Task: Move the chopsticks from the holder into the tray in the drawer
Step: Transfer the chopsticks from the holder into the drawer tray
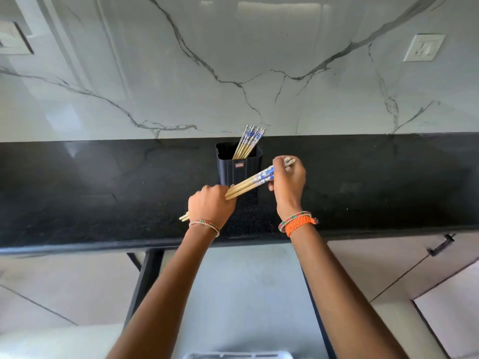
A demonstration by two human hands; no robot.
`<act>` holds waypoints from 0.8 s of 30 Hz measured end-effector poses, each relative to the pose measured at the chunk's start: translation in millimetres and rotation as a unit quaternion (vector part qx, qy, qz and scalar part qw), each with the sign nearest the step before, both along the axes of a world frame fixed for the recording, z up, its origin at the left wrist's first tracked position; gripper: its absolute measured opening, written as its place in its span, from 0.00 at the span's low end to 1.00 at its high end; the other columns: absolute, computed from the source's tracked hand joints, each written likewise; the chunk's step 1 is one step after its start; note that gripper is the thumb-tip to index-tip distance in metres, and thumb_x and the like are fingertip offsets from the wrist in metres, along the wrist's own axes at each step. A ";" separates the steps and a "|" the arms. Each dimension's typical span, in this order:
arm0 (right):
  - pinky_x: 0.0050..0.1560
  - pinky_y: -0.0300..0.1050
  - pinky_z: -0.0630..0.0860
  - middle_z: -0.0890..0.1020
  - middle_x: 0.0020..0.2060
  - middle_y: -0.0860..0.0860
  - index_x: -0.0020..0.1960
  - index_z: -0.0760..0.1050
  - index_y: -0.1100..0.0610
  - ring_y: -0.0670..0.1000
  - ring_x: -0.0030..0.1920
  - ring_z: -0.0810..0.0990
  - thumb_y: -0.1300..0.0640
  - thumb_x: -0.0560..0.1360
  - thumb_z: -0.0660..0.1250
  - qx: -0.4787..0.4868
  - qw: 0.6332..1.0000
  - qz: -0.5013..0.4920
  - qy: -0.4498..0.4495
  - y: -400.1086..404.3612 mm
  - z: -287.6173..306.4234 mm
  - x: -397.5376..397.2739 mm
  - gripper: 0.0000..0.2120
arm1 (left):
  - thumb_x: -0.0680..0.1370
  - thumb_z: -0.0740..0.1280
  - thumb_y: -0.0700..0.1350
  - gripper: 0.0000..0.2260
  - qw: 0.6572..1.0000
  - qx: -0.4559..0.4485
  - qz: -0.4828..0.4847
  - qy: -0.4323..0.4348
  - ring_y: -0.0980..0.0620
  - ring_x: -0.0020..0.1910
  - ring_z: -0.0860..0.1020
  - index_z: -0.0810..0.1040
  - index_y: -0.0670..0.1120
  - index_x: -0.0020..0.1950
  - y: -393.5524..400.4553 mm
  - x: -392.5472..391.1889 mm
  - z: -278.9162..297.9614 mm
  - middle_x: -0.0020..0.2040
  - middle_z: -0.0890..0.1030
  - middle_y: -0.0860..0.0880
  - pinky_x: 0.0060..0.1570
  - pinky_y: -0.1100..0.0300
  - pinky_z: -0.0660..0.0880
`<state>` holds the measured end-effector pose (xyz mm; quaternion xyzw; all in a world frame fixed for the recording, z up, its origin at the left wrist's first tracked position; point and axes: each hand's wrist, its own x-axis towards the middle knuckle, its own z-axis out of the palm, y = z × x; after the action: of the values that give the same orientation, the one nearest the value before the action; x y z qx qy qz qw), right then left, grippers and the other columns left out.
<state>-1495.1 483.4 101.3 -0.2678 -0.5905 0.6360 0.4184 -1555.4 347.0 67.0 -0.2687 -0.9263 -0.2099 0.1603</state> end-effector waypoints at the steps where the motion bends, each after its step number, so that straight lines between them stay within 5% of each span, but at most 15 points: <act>1: 0.26 0.42 0.71 0.78 0.36 0.55 0.44 0.73 0.59 0.51 0.32 0.75 0.61 0.74 0.63 -0.003 1.000 -0.003 -0.011 -1.6 -0.5 7.8 0.01 | 0.76 0.59 0.55 0.18 1.000 -0.008 0.002 0.001 0.38 0.29 0.77 0.77 0.45 0.33 -8.0 6.5 -3.4 0.30 0.81 0.44 0.29 0.60 0.63; 9: 0.35 0.44 0.70 0.78 0.34 0.52 0.41 0.78 0.61 0.55 0.37 0.77 0.64 0.75 0.58 0.111 0.982 0.042 -0.147 -54.4 -46.1 67.6 0.10 | 0.72 0.65 0.49 0.11 0.997 -0.077 -0.002 -0.001 0.37 0.29 0.77 0.79 0.44 0.33 -42.5 57.3 -30.4 0.29 0.80 0.43 0.28 0.62 0.60; 10: 0.37 0.44 0.69 0.78 0.36 0.53 0.42 0.77 0.61 0.55 0.40 0.77 0.62 0.76 0.58 0.198 0.957 0.020 -0.212 -61.3 -58.3 78.7 0.10 | 0.72 0.64 0.48 0.10 0.996 -0.086 -0.005 -0.013 0.36 0.31 0.79 0.78 0.44 0.34 -46.8 65.4 -40.0 0.31 0.81 0.43 0.29 0.61 0.61; 12: 0.45 0.48 0.71 0.79 0.41 0.55 0.43 0.75 0.59 0.56 0.45 0.76 0.57 0.76 0.55 0.435 0.844 -0.017 -0.314 -76.8 -81.0 101.3 0.12 | 0.71 0.63 0.47 0.10 0.993 -0.112 -0.027 -0.025 0.36 0.35 0.80 0.78 0.45 0.35 -52.4 80.2 -60.5 0.34 0.82 0.43 0.30 0.60 0.63; 14: 0.50 0.52 0.72 0.81 0.41 0.57 0.44 0.74 0.59 0.59 0.43 0.78 0.55 0.76 0.52 0.542 0.774 0.077 -0.318 -97.3 -104.0 123.2 0.13 | 0.71 0.62 0.47 0.09 0.985 -0.155 -0.065 -0.034 0.37 0.39 0.82 0.79 0.45 0.38 -55.8 96.7 -79.3 0.39 0.83 0.42 0.33 0.58 0.66; 17: 0.35 0.49 0.69 0.84 0.38 0.60 0.47 0.72 0.59 0.64 0.37 0.81 0.54 0.79 0.53 0.528 0.748 0.218 -0.338 -111.3 -140.4 150.9 0.12 | 0.71 0.62 0.47 0.09 0.962 -0.226 -0.136 -0.068 0.38 0.42 0.82 0.79 0.45 0.41 -65.8 119.8 -105.0 0.43 0.84 0.41 0.35 0.57 0.67; 19: 0.35 0.48 0.65 0.84 0.38 0.60 0.47 0.73 0.58 0.64 0.37 0.81 0.52 0.80 0.52 0.544 0.712 0.248 -0.369 -106.5 -163.0 169.5 0.14 | 0.72 0.63 0.50 0.09 0.950 -0.251 -0.146 -0.113 0.38 0.43 0.82 0.79 0.47 0.41 -86.3 130.9 -124.9 0.43 0.84 0.42 0.37 0.56 0.69; 24: 0.36 0.46 0.66 0.83 0.43 0.57 0.49 0.69 0.56 0.60 0.39 0.79 0.55 0.81 0.54 0.482 0.673 0.328 -0.455 -90.8 -213.1 210.2 0.07 | 0.72 0.64 0.42 0.12 0.941 -0.201 -0.007 -0.272 0.39 0.54 0.78 0.74 0.45 0.55 -166.3 135.0 -179.0 0.55 0.79 0.40 0.50 0.49 0.75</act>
<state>-1284.9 392.6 -111.7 -0.0737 -0.9823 0.1590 -0.0666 -1420.3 180.7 -112.0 -0.2347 -0.9554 -0.0861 -0.1569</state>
